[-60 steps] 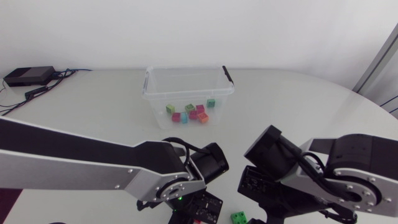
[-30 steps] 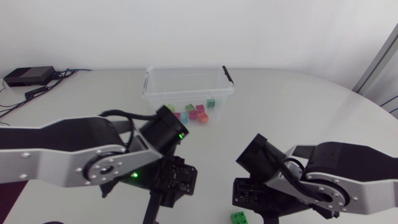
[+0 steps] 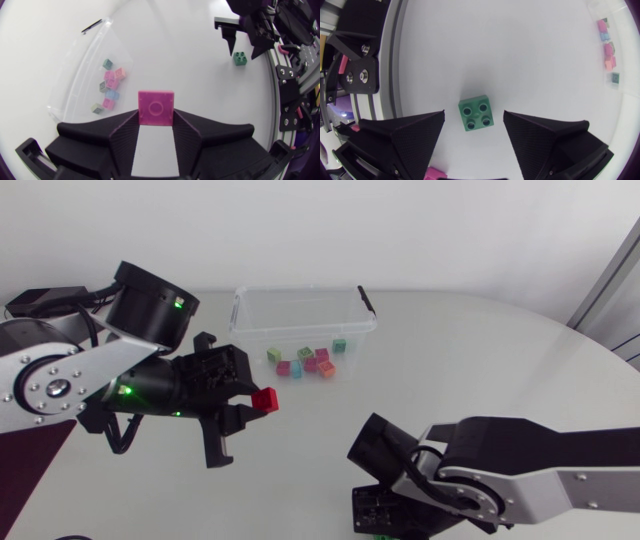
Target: Pick up the duplo bricks and place them in the container
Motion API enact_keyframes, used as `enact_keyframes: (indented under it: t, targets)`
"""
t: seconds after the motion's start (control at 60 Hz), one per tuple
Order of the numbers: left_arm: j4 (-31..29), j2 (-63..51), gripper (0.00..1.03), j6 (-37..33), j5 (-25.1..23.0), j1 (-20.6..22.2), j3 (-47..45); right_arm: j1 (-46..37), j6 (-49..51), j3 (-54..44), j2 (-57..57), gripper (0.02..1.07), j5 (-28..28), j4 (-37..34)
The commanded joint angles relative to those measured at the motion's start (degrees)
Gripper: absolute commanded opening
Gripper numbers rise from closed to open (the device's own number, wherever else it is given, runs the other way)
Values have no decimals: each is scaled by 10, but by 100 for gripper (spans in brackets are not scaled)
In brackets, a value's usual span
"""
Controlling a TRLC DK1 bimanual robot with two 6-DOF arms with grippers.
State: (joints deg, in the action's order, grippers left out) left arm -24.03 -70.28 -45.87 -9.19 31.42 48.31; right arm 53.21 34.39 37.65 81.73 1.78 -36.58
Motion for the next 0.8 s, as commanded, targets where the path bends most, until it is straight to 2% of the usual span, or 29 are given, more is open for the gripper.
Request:
enact_keyframes:
  t: [0.0,0.167,0.283,0.483,0.55,0.667,0.7,0.733,0.767,0.783]
  targets:
    - [21,-9,4,39,-11,-22,29,3,13,10,16,67,7,11]
    - [58,-63,4,101,-21,-56,88,-1,11,5,25,42,12,19]
    - [84,-101,9,141,-21,-65,122,-6,12,1,17,25,15,11]
    - [131,-193,9,218,-20,-85,207,-52,17,31,-46,22,15,-38]
    - [152,-217,9,239,-5,-88,228,-68,18,40,-59,22,16,-43]
    - [166,-260,29,255,16,-94,261,-94,24,54,-76,22,17,-45]
    - [169,-273,38,257,24,-96,271,-101,27,59,-81,22,18,-44]
    - [174,-292,52,263,31,-101,285,-112,29,66,-83,22,20,-44]
    - [173,-304,63,266,32,-104,294,-122,30,72,-86,22,23,-44]
    - [173,-317,78,271,37,-108,307,-126,32,75,-87,22,24,-44]
